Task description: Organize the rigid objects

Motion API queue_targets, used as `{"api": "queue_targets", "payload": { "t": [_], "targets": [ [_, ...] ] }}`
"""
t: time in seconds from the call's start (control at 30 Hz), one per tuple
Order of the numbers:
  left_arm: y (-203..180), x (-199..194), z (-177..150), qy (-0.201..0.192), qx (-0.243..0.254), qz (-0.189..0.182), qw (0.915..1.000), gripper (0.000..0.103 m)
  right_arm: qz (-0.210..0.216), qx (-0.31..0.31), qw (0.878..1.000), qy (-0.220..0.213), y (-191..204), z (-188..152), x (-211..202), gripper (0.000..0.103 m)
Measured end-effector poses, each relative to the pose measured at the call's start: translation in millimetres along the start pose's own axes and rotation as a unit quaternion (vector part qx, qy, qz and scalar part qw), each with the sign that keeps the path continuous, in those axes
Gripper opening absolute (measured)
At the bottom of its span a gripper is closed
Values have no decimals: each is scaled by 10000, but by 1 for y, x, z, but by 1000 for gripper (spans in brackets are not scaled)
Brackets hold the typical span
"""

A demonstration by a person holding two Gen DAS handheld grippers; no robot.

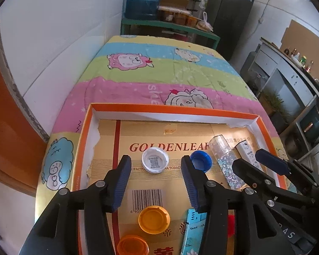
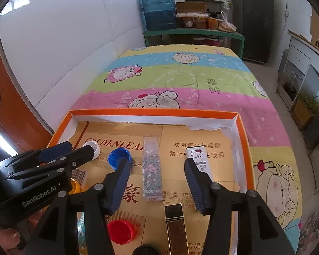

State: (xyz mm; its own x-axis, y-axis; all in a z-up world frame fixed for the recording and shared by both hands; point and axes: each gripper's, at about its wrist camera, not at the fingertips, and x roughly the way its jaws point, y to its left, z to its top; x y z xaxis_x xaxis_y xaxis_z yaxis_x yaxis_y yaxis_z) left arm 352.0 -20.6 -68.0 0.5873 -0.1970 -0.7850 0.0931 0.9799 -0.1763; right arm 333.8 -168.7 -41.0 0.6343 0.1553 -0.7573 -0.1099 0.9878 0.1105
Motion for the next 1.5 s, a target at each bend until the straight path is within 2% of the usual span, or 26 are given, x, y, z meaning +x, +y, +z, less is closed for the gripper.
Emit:
{"api": "queue_targets", "payload": {
  "t": [1.0,1.5],
  "targets": [
    [-13,-59,-25,-407,122,43,9991,50,-281,25,9987,-434,4,-25,-56,53],
    [-15,-87,-39,-530,123,50,9985,50,-280,20,9980,-569,10,-36,-82,53]
  ]
}}
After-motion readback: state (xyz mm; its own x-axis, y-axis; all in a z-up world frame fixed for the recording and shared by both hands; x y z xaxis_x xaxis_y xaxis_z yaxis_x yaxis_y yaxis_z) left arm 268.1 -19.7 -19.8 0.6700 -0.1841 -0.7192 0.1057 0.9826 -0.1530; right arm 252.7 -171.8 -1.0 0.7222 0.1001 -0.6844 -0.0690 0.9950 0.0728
